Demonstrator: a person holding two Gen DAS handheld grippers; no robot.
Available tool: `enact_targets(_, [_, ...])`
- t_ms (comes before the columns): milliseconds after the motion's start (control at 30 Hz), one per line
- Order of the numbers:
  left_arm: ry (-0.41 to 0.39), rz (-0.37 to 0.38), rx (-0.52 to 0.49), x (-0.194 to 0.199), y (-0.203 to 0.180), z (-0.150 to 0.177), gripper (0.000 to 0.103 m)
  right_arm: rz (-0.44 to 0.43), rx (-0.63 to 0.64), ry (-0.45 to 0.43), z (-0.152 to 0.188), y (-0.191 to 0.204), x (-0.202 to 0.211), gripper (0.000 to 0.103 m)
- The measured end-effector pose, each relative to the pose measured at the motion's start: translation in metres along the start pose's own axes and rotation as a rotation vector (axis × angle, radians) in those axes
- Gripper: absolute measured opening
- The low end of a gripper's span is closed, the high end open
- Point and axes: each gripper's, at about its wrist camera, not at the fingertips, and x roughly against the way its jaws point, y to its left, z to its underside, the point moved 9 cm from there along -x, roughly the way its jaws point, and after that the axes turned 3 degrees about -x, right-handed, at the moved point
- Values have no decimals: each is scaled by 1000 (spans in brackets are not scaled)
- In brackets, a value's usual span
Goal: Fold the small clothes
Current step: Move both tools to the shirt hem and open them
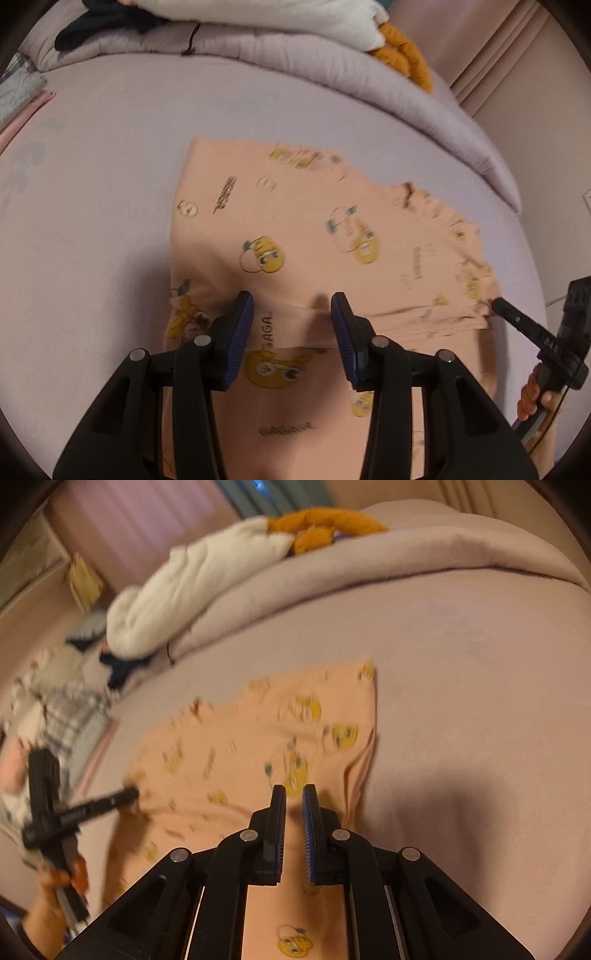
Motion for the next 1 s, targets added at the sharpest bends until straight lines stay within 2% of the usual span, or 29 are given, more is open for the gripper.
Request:
enact_targets(67, [-7,-3,-8,0,2,1,42,24,11,29,9,-5,-9,9])
enact_targets(200, [-7,-23,-29,1,3,1,39,10,-4,29,11,-9,-7,9])
enact_targets(400, [-25,-42,-49,18,-1,13,40,-22,34,31,27,16,13,10])
enact_targets(433, [-25,-46,-52,22,-2,18,41,-27,39,31,32,22,16,12])
enact_targets(567, [-30,-72,-78,38,-5,40,47,-71,19,23,50,32,34,35])
enact_targets(800, [-66,-89,-97,74,-11,72,57,-116,-18,15,82,37,65,37])
enact_targets(1000, [-107,-110,-121,99,-23,95,74,-114,-45,8,98,35,80,52])
